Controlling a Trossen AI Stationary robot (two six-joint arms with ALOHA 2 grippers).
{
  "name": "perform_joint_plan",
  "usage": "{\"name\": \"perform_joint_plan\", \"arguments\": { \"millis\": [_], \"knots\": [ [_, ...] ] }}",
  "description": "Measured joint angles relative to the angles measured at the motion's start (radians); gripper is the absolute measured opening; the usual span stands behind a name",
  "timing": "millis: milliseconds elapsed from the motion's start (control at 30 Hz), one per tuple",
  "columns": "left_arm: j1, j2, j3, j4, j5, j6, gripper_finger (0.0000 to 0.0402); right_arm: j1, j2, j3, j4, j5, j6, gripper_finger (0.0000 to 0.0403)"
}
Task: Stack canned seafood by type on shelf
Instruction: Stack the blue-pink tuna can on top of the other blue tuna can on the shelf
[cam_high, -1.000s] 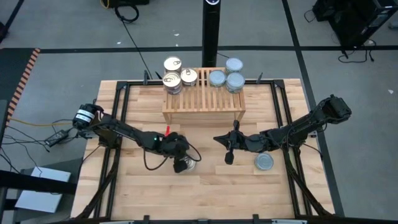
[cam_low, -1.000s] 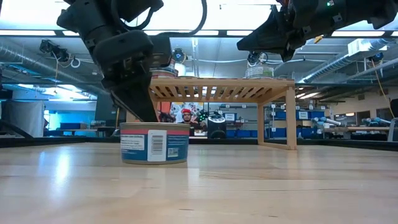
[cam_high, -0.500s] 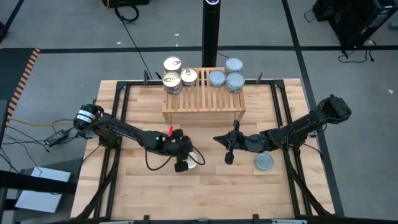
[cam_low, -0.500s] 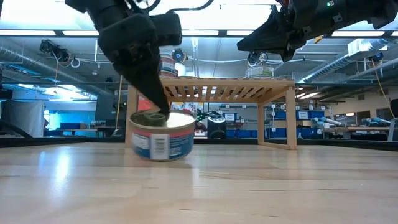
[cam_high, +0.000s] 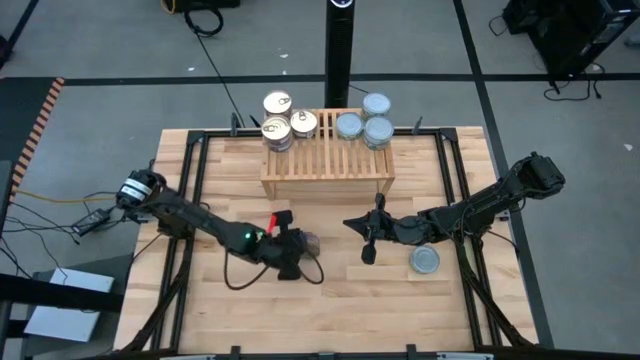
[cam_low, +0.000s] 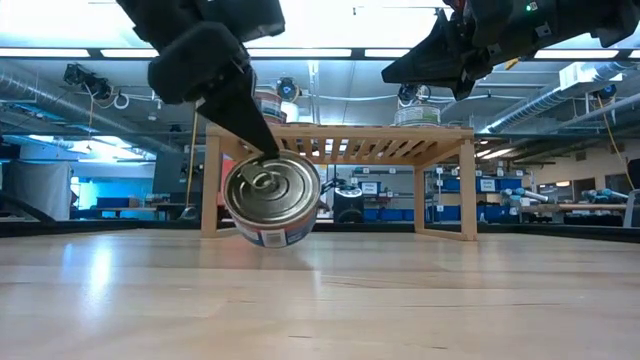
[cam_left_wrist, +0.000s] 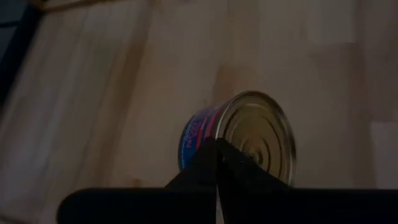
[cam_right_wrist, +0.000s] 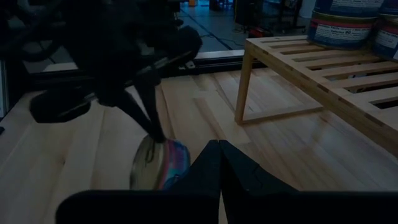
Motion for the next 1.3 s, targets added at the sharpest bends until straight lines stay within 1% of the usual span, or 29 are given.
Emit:
{"name": "perform_joint_plan", "arguments": {
  "millis": [167, 267, 400, 533, 633, 700, 833, 900, 1000, 1067, 1200, 1300],
  "knots": [
    [-0.041, 0.0, 0.0, 0.015, -0.002, 0.004, 0.0001, 0.0, 0.0, 0.0, 0.0, 0.0, 0.0, 0.0011],
    [-0.069, 0.0, -0.008, 0.037, -0.02, 0.034, 0.0001, 0.0, 0.0, 0.0, 0.0, 0.0, 0.0, 0.0011],
    [-0.098, 0.0, -0.024, 0.063, -0.094, 0.073, 0.0, 0.0, 0.0, 0.0, 0.0, 0.0, 0.0, 0.0011],
    [-0.102, 0.0, -0.024, 0.059, -0.195, 0.097, 0.0, 0.0, 0.0, 0.0, 0.001, 0.0, 0.0, 0.0011],
    [-0.106, 0.0, -0.024, 0.059, -0.249, 0.127, 0.0, 0.0, 0.0, 0.0, 0.001, -0.001, 0.009, 0.0011],
    [-0.109, 0.0, -0.024, 0.06, -0.267, 0.148, 0.0, 0.0, 0.0, 0.0, -0.005, -0.036, 0.045, 0.0011],
    [-0.117, 0.0, -0.025, 0.063, -0.306, 0.165, 0.0, -0.005, 0.026, 0.0, -0.005, -0.173, 0.147, 0.0012],
    [-0.119, 0.0, -0.025, 0.064, -0.309, 0.17, 0.0, -0.004, 0.061, 0.0, -0.003, -0.2, 0.217, 0.0018],
    [-0.121, 0.0, -0.025, 0.069, -0.31, 0.17, 0.0, 0.004, 0.153, 0.0, 0.047, -0.205, 0.307, 0.0036],
    [-0.121, 0.0, -0.025, 0.074, -0.311, 0.17, 0.0, 0.006, 0.236, 0.0, 0.14, -0.205, 0.346, 0.0055],
    [-0.121, 0.0, -0.025, 0.081, -0.311, 0.173, 0.0, 0.001, 0.375, 0.0, 0.36, -0.206, 0.367, 0.0107],
    [-0.126, 0.0, -0.025, 0.082, -0.311, 0.173, 0.0, -0.017, 0.42, 0.0, 0.444, -0.206, 0.359, 0.0154]
  ]
}}
